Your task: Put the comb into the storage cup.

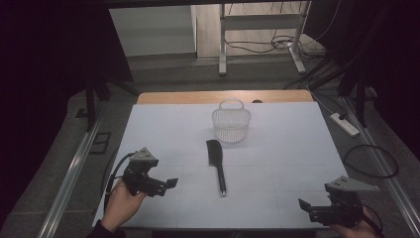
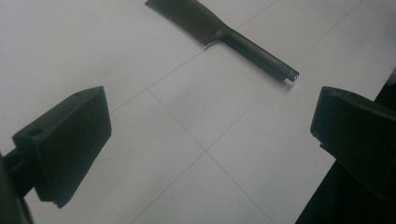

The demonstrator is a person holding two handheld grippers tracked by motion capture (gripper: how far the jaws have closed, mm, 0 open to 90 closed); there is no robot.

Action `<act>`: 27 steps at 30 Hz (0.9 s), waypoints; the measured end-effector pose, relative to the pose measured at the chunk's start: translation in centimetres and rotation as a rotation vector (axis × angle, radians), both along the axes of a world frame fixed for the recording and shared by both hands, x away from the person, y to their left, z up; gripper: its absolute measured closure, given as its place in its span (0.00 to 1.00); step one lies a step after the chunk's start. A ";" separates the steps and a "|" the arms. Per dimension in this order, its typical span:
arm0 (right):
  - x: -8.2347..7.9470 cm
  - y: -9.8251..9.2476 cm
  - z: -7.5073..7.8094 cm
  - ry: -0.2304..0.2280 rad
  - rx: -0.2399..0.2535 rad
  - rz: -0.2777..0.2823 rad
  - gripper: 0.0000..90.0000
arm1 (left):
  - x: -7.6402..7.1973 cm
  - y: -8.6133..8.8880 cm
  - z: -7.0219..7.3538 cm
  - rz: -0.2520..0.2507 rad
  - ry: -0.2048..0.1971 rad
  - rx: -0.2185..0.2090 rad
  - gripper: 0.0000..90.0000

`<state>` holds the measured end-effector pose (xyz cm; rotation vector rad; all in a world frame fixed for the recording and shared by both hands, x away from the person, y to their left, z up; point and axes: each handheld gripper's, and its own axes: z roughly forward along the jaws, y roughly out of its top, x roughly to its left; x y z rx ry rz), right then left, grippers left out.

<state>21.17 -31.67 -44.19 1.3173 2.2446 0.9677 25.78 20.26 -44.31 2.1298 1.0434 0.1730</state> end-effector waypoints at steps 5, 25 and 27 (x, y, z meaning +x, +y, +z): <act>0.0 0.0 0.0 0.000 0.000 0.001 0.01 | 0.7 -0.7 0.1 -0.015 0.006 0.003 0.00; 0.0 0.0 0.0 0.000 -0.001 0.003 0.01 | 3.1 -3.2 0.5 -0.045 0.020 0.011 0.00; 0.0 0.0 0.0 0.000 -0.001 0.003 0.01 | 3.4 -3.5 0.5 -0.046 0.018 0.016 0.00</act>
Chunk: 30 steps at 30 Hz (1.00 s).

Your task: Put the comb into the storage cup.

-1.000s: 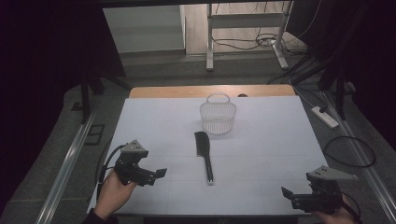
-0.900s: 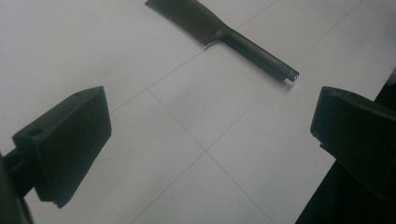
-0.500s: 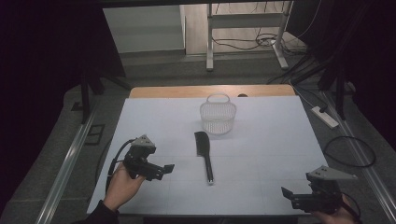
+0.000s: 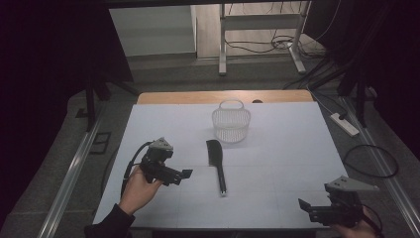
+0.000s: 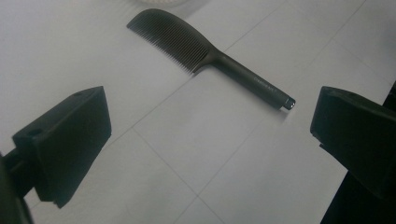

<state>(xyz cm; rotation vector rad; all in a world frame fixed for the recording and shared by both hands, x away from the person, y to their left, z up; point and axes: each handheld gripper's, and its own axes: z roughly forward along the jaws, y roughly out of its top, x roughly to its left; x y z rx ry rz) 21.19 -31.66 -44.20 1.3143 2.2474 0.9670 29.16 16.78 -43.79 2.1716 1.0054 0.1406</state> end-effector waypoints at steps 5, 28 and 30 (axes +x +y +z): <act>0.0 0.0 0.0 0.000 0.001 0.001 0.01 | 0.6 -0.7 0.1 -0.001 -0.002 0.008 0.00; 0.1 0.0 0.0 0.003 -0.002 0.007 0.01 | 3.1 -3.1 -0.4 -0.039 0.011 0.049 0.00; 0.1 0.1 0.0 0.004 -0.002 0.007 0.01 | 3.3 -3.4 -0.5 -0.043 0.012 0.046 0.00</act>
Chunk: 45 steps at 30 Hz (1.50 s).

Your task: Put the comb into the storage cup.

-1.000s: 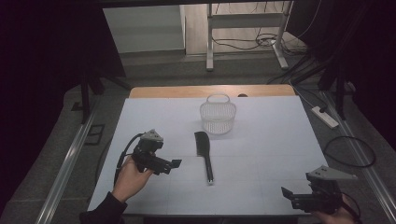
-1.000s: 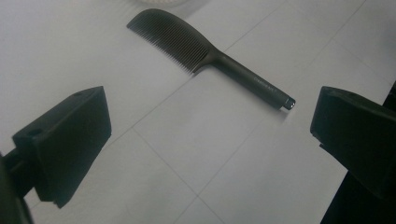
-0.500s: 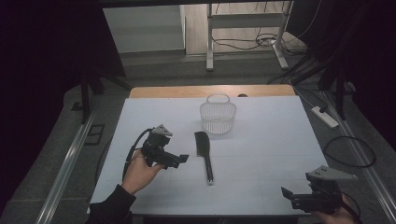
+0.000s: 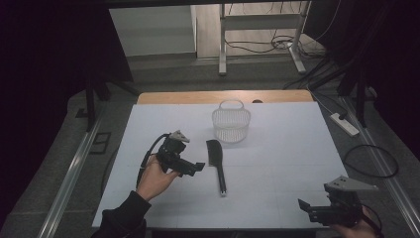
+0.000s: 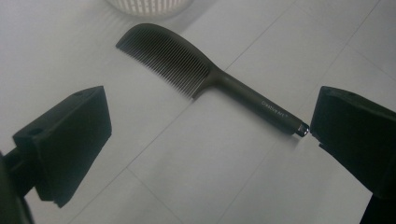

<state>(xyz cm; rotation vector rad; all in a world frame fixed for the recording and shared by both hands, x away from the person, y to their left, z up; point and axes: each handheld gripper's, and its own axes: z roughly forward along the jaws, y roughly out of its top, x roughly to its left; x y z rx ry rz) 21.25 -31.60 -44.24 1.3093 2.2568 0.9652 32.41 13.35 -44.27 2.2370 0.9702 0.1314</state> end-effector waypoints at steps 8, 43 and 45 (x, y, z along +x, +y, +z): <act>0.0 0.0 0.0 0.001 0.000 0.002 0.01 | 0.6 -1.4 -0.1 -0.033 0.006 0.004 0.00; 0.0 0.0 0.0 0.004 -0.005 0.009 0.01 | 3.3 -7.7 -1.3 -0.114 0.035 0.047 0.00; 0.0 0.0 0.0 0.004 -0.004 0.010 0.01 | 3.5 -8.0 -1.4 -0.120 0.036 0.059 0.00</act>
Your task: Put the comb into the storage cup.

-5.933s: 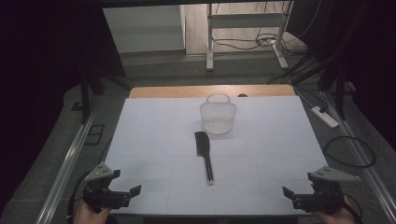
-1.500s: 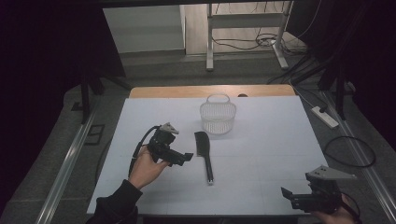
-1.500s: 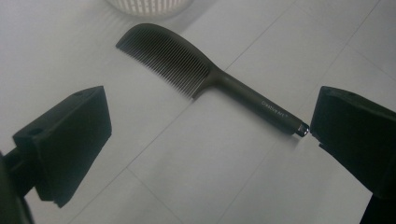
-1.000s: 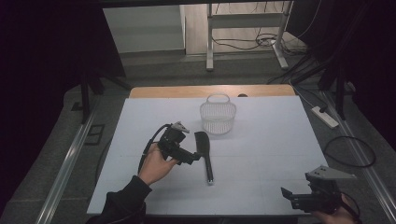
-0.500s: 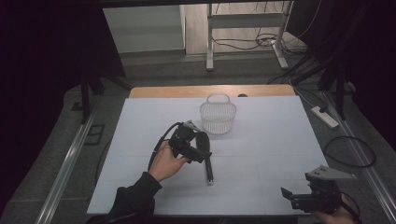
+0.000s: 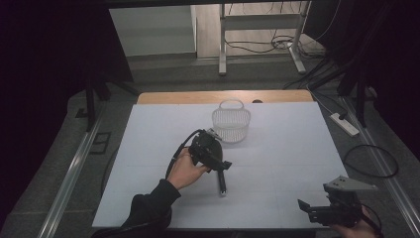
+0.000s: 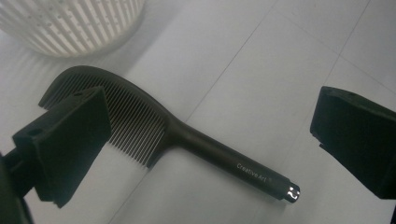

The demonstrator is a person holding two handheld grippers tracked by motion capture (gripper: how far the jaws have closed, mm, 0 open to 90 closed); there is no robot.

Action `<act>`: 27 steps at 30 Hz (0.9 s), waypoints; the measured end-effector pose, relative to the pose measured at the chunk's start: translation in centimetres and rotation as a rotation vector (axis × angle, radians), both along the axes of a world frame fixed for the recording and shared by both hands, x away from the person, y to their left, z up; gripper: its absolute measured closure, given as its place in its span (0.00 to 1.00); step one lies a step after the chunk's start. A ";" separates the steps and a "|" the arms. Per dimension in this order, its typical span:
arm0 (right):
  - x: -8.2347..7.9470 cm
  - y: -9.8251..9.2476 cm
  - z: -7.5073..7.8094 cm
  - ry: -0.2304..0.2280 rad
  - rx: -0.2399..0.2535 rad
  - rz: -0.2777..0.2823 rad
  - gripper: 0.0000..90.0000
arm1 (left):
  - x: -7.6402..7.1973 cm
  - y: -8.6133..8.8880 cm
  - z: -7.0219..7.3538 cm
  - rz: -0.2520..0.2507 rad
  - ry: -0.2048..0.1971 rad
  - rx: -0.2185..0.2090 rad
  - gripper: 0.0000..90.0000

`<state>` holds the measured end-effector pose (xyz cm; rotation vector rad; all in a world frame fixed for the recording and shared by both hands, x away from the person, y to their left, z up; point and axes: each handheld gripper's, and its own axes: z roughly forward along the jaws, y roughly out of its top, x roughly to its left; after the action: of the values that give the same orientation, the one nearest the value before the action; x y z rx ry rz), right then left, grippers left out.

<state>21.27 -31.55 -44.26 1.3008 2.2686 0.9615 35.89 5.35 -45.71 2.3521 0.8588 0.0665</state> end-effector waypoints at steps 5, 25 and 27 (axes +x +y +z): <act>0.0 0.0 0.0 0.000 -0.002 0.002 0.01 | 0.4 -0.9 -0.4 -0.008 0.007 0.010 0.00; 0.0 0.1 0.0 0.002 -0.009 0.019 0.02 | 1.1 -1.5 -1.8 -0.034 0.048 0.046 0.66; 0.0 0.2 0.0 0.003 -0.011 0.023 0.03 | 1.1 -1.5 -1.9 -0.041 0.050 0.048 0.76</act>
<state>21.25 -31.37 -44.31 1.2750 2.2922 0.9543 36.98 3.89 -47.57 2.4246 0.8411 0.0110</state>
